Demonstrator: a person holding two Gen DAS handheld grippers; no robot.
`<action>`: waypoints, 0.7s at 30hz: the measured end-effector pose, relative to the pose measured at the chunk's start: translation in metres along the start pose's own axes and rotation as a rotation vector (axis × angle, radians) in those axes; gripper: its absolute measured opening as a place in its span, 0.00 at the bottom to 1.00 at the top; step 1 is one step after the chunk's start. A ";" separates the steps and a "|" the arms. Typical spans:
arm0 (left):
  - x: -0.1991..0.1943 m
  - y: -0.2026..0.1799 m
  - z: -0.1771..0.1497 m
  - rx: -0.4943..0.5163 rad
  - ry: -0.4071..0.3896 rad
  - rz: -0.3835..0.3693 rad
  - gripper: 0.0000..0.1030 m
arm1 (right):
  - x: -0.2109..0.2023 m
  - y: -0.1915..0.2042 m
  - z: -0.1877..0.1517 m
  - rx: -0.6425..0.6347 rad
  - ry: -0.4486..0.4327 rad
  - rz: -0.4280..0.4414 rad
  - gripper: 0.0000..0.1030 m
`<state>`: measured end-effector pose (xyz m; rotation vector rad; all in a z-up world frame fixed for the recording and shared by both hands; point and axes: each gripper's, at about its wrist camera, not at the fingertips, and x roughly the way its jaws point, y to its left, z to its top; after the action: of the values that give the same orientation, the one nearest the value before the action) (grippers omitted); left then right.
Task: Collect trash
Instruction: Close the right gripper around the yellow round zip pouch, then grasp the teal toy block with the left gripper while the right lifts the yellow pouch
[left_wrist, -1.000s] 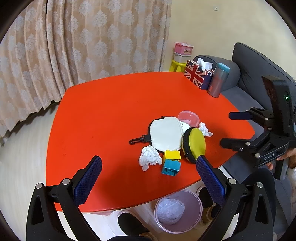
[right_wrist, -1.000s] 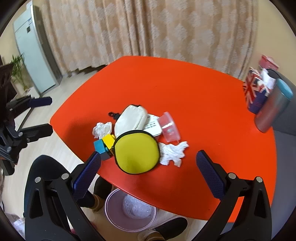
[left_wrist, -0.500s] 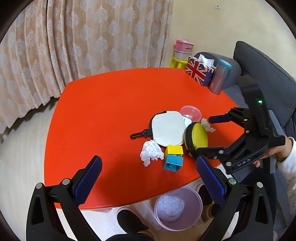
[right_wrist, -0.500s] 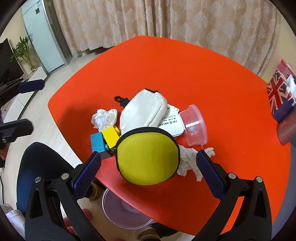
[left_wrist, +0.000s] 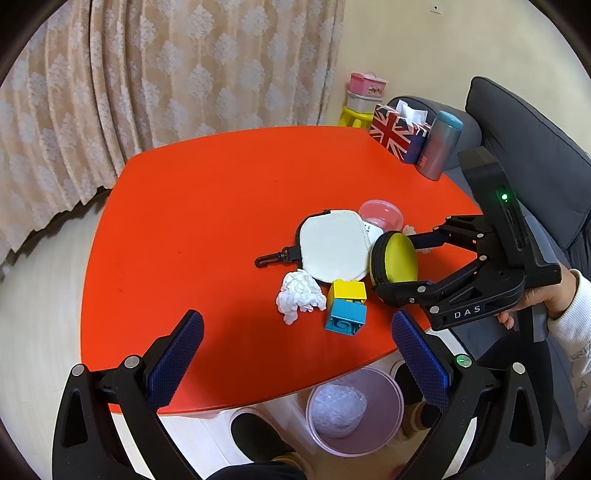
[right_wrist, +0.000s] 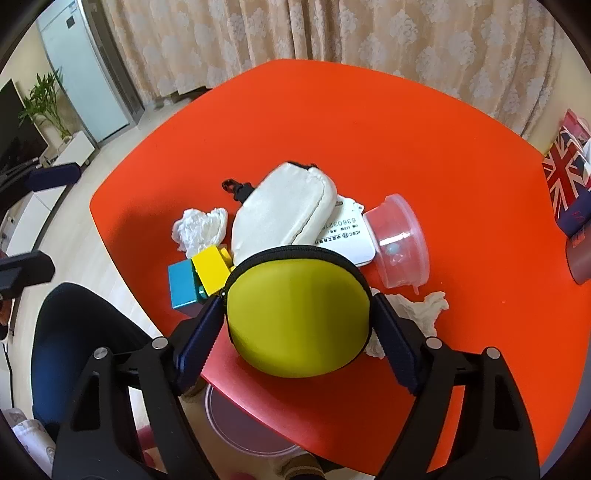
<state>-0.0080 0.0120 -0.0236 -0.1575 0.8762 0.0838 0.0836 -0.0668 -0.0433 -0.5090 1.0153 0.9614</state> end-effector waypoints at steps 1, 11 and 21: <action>0.000 0.000 0.000 0.001 0.001 0.000 0.94 | -0.002 0.000 0.000 0.004 -0.011 -0.003 0.77; 0.009 -0.012 0.003 0.025 0.013 -0.011 0.95 | -0.050 -0.011 -0.002 0.084 -0.115 -0.016 0.77; 0.033 -0.026 0.002 0.077 0.062 -0.032 0.95 | -0.075 -0.026 -0.016 0.153 -0.141 -0.051 0.77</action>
<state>0.0179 -0.0129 -0.0449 -0.1023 0.9370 0.0153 0.0840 -0.1238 0.0140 -0.3335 0.9360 0.8544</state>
